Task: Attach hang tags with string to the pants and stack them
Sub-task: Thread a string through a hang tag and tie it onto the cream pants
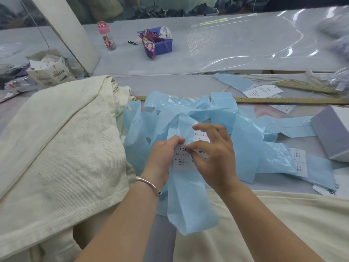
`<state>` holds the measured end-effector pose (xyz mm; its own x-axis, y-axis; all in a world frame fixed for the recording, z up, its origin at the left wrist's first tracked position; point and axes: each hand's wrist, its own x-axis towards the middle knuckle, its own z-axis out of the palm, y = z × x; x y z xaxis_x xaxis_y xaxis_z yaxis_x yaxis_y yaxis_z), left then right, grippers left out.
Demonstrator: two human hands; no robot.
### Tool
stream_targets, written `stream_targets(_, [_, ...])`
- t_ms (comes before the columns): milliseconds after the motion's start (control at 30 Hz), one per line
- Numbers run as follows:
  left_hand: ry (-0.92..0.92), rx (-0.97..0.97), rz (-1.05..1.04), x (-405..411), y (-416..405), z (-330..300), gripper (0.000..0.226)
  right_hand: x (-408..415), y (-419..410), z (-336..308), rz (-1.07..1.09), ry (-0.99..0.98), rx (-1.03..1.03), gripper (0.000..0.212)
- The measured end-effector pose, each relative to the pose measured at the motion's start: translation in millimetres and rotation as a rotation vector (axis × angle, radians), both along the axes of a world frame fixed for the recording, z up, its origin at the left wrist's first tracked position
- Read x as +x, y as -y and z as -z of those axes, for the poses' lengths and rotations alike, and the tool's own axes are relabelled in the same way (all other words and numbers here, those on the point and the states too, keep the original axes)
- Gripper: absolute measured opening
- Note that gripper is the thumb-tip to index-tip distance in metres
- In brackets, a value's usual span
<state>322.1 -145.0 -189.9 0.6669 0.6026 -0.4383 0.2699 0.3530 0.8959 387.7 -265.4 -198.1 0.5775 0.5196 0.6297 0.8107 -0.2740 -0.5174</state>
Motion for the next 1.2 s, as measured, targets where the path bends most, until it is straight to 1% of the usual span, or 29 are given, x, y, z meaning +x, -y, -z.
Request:
stream_targets(67, [0.003,-0.003,0.021,1,0,2,0.025,-2,0,0,0.009,-0.032,-0.003,0.007])
stream_targets(133, [0.003,0.004,0.021,2,2,5,0.024,-4,2,-1,0.015,-0.106,-0.008,0.010])
stream_targets(233, [-0.001,0.013,-0.022,5,0,9,0.018,-9,5,-4,-0.022,-0.281,-0.063,0.013])
stream_targets(300, [0.014,-0.007,-0.053,8,-4,13,0.020,-14,13,-5,-0.078,-0.396,-0.096,0.012])
stream_targets(333, [0.021,-0.009,-0.086,9,-7,16,0.022,-17,20,-5,-0.107,-0.463,-0.081,0.014])
stream_targets(400, [0.002,0.055,-0.202,12,-15,22,0.025,-20,38,-6,-0.159,-0.639,0.023,0.015])
stream_targets(467, [-0.052,0.183,-0.307,14,-23,28,0.026,-22,58,-6,-0.207,-0.805,0.154,0.009])
stream_targets(500, [-0.075,0.246,-0.331,15,-26,30,0.023,-24,67,-4,-0.211,-0.852,0.193,0.008])
stream_targets(567, [-0.117,0.344,-0.286,15,-28,32,0.017,-28,81,2,-0.175,-0.894,0.220,0.014])
stream_targets(633, [-0.180,0.463,-0.193,12,-20,30,0.027,-34,90,9,-0.093,-0.934,0.257,0.023])
stream_targets(700, [-0.200,0.593,-0.146,4,-6,25,0.040,-40,97,12,0.005,-0.947,0.313,0.022])
stream_targets(800, [-0.209,0.753,-0.146,-19,29,13,0.071,-45,109,7,0.088,-0.932,0.362,0.020])
stream_targets(833, [-0.208,0.833,-0.160,-28,44,8,0.076,-46,113,4,0.096,-0.928,0.365,0.020])
stream_targets(867, [-0.180,0.925,-0.168,-36,60,4,0.074,-49,116,1,0.101,-0.927,0.367,0.021])
stream_targets(900, [-0.128,1.007,-0.158,-44,76,0,0.067,-51,121,-2,0.105,-0.923,0.368,0.022])
stream_targets(967, [-0.011,1.068,-0.072,-53,104,-8,0.042,-56,130,-8,0.106,-0.906,0.368,0.021])
stream_targets(1033, [0.047,1.016,0.070,-57,127,-15,0.020,-61,142,-13,0.108,-0.888,0.370,0.018])
stream_targets(1067, [0.050,0.971,0.143,-57,137,-17,0.014,-62,149,-15,0.110,-0.881,0.374,0.017])
stream_targets(1133, [0.041,0.889,0.252,-57,154,-21,0.013,-65,165,-18,0.115,-0.876,0.394,0.017])
stream_targets(1200, [0.052,0.809,0.305,-56,172,-24,0.012,-66,184,-21,0.120,-0.870,0.411,0.017])
